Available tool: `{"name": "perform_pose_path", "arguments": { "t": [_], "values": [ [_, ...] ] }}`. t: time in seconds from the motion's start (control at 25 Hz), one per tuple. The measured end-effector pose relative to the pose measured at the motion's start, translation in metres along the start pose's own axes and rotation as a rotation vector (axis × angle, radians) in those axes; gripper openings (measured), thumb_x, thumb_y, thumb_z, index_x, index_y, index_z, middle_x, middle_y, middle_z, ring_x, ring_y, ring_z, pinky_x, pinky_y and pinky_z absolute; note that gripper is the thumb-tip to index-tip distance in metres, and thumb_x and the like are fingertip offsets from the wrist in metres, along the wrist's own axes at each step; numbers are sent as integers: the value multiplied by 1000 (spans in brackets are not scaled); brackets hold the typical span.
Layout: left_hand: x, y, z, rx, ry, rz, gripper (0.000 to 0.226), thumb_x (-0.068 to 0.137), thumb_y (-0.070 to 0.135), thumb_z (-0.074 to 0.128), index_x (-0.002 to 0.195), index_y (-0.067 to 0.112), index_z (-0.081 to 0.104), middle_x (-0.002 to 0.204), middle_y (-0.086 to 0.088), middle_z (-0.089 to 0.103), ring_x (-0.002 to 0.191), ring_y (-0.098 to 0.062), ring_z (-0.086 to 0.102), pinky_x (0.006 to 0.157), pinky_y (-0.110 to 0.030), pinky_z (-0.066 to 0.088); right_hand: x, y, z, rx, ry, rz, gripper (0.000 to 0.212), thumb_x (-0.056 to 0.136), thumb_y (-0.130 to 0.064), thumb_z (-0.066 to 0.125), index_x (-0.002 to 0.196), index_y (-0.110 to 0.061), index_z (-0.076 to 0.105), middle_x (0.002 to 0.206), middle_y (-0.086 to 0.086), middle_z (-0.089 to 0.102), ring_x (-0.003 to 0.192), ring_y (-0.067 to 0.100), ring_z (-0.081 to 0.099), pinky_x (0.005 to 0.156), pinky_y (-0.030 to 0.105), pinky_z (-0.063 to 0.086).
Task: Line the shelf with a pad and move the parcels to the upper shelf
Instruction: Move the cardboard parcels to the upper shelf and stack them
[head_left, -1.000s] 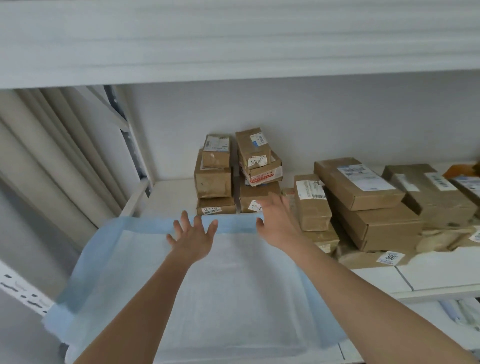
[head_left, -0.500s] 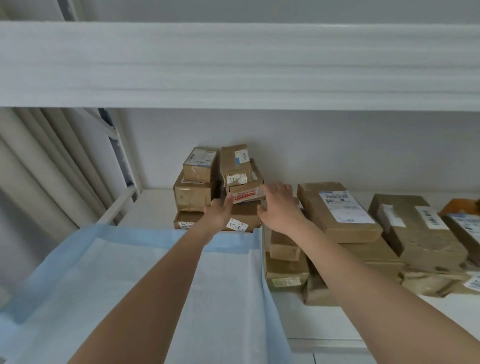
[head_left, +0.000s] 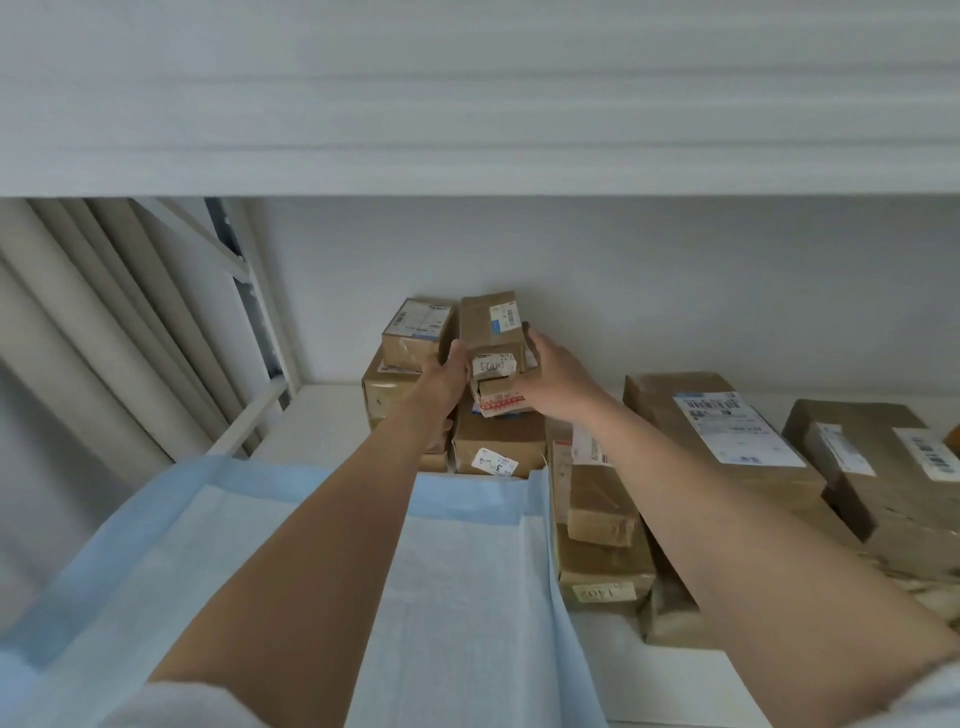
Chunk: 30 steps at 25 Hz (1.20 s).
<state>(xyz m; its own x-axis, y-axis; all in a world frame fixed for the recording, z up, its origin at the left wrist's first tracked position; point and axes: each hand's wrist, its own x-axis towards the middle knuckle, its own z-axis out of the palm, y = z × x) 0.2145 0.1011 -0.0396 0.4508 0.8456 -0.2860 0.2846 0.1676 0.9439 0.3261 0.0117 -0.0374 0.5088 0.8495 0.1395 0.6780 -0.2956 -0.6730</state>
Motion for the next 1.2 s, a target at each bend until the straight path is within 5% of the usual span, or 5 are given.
{"name": "perform_pose_path", "arguments": {
  "t": [0.2,0.36,0.68,0.92,1.2],
  "values": [
    [9,5,-4,-159,-111,-60,31,105,41,32,91,22,53,84,4,56,77,-14,53,81,-37,44,8,0,5,380,-73,249,46,99,-23,51,143,-29,40,133,3,58,102,18,59,82,30,47],
    [13,7,-1,-234,-200,-89,40,103,44,35,108,15,62,99,-4,67,92,-22,62,76,-36,50,12,7,9,479,-82,417,35,99,-32,51,131,-19,51,125,6,62,106,19,54,98,42,45],
    [7,-2,-6,-292,-185,-102,41,95,47,55,101,7,61,95,-12,70,89,-26,68,78,-37,55,17,12,11,763,81,579,42,91,-48,58,112,-12,59,95,9,73,78,21,72,67,30,61],
    [-1,-19,-25,-339,-159,-139,30,88,33,70,108,12,61,106,-11,69,97,-27,67,81,-40,57,3,3,14,841,-216,502,30,84,-16,73,111,-16,61,108,12,70,98,25,69,81,36,59],
    [-18,-41,-58,-373,-192,-142,36,98,40,52,117,11,64,108,-12,73,90,-27,72,70,-38,59,-12,-12,38,821,-486,466,44,79,-33,79,118,-20,62,113,8,70,104,23,68,81,44,59]
  ]
}}
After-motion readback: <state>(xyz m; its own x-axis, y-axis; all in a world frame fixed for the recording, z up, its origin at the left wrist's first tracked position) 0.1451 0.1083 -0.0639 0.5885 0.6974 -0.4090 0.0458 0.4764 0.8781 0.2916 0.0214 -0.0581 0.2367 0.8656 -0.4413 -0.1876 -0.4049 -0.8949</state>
